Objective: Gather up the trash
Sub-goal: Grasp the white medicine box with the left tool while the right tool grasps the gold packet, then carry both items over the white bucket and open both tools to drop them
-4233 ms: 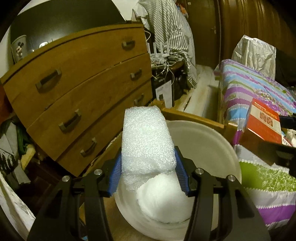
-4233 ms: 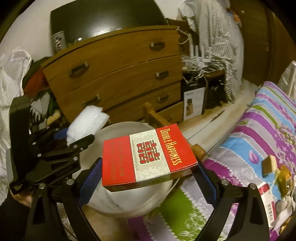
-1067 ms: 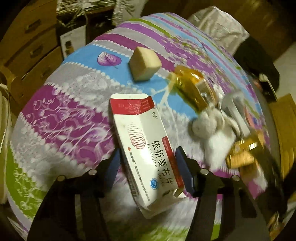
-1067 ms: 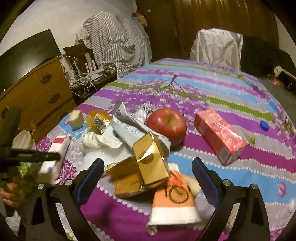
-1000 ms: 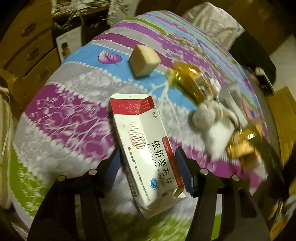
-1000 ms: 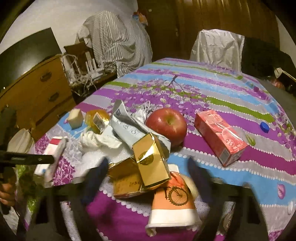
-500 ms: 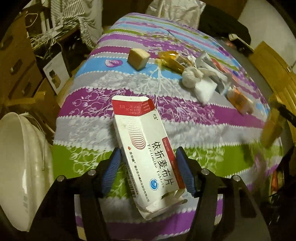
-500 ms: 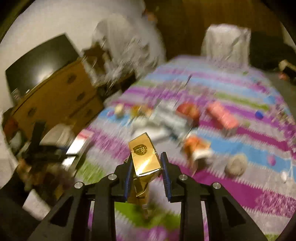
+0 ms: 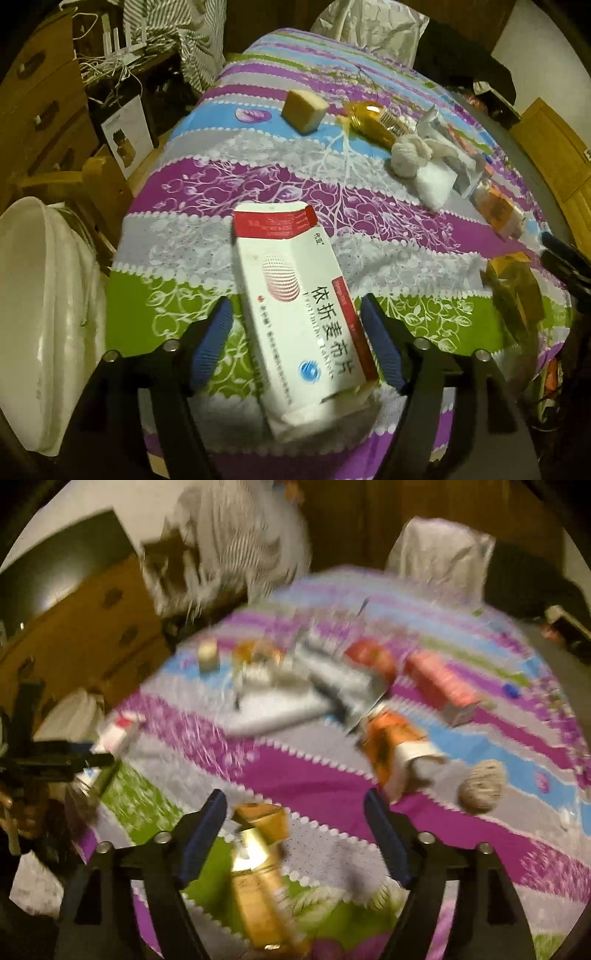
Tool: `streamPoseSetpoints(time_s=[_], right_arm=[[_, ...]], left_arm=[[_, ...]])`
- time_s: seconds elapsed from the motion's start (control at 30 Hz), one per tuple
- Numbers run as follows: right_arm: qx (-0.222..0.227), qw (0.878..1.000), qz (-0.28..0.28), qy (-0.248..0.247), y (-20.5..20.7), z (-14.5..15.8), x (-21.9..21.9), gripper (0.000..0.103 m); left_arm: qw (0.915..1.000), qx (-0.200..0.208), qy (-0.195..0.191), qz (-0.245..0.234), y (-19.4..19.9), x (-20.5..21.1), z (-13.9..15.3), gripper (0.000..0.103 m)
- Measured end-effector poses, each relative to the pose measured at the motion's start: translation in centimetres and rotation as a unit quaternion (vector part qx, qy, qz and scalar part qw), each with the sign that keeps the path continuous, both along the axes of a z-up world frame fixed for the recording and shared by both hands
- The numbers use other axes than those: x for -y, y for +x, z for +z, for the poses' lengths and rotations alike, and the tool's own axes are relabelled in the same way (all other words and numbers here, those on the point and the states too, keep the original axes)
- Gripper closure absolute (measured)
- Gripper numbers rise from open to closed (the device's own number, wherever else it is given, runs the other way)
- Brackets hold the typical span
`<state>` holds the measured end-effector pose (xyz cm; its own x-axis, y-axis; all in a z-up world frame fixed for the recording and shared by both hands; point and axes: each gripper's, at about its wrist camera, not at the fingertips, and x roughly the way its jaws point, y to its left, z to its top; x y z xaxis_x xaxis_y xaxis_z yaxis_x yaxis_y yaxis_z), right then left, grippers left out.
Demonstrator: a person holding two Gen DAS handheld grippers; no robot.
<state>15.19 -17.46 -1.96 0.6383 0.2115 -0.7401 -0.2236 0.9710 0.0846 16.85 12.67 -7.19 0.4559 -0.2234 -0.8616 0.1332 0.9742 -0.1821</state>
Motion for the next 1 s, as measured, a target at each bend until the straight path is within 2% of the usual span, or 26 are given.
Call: streamPoseSetpoints(time_s=[0.07,0.13,0.2,0.27,0.3,0.37,0.4,0.5,0.57,0.67,0.7,0.73,0.77,0.8,0.83,0.87,1.0], right_arm=[[0.022,1.0,-0.003,0.011,-1.9,1.0,0.6,0.009],[0.025,0.999,0.006,0.021,-3.9,1.0,0.7,0.005],[0.018,0.999,0.019,0.022,-5.3,0.0,0.4,0.005],[-0.001,1.0,0.028,-0.005,-5.8,-1.8,-0.3,0.005],[-0.007,0.999,0.021,-0.027,-5.4,-2.8,-0.6,0.005],[-0.008,0.999,0.004,-0.032,-4.7,-3.9,-0.3,0.005],[-0.015,1.0,0.001,-0.02,-4.3,-4.6,0.1,0.005],[-0.083,0.995,-0.027,0.054,-2.1,-7.3,2.1,0.005],[-0.081,0.99,-0.04,0.109,-2.2,-7.6,3.4,0.005],[-0.083,0.985,-0.046,0.147,-2.7,-7.3,4.3,0.006],[-0.083,0.985,-0.045,0.144,-2.9,-7.3,4.4,0.008],[-0.085,0.987,-0.04,0.127,-2.9,-7.4,4.0,0.023],[-0.085,0.99,-0.041,0.109,-2.8,-7.5,3.7,0.04],[-0.084,0.991,-0.043,0.093,-2.9,-7.6,3.5,0.045],[-0.08,0.993,-0.047,0.077,-3.0,-7.6,3.3,0.046],[-0.076,0.993,-0.046,0.082,-3.1,-7.4,3.3,0.048],[-0.057,0.993,-0.052,0.084,-4.3,-7.0,2.8,0.05]], left_arm=[[0.9999,0.014,-0.008,-0.002,-1.0,-0.4,0.8,0.02],[0.9995,0.027,-0.015,-0.002,-2.1,-0.8,1.4,0.018],[0.9992,0.036,-0.018,0.002,-2.9,-0.9,1.7,0.015],[0.9988,0.049,-0.002,0.007,-3.4,-0.3,1.7,0.014],[0.9986,0.052,0.006,0.008,-3.5,0.0,1.6,0.014],[0.9984,0.051,0.021,0.011,-3.4,0.8,1.1,0.014],[0.9986,0.049,0.02,0.009,-3.3,1.0,0.8,0.014],[0.9986,0.04,0.032,0.01,-2.9,1.4,-0.3,0.014],[0.999,0.031,0.03,0.016,-2.7,1.4,-0.7,0.014],[0.9992,0.028,0.013,0.025,-2.6,1.1,-0.6,0.014],[0.9993,0.026,0.012,0.024,-2.5,1.2,-0.7,0.014],[0.9993,0.025,0.014,0.023,-2.5,1.4,-0.9,0.015],[0.9991,0.026,0.023,0.023,-2.6,1.6,-1.1,0.024],[0.9986,0.027,0.037,0.025,-2.7,1.8,-1.4,0.032],[0.9974,0.034,0.056,0.028,-2.9,2.1,-1.6,0.037],[0.9962,0.043,0.069,0.029,-3.2,2.3,-1.7,0.044],[0.9958,0.051,0.061,0.044,-3.9,1.6,-1.1,0.052]])
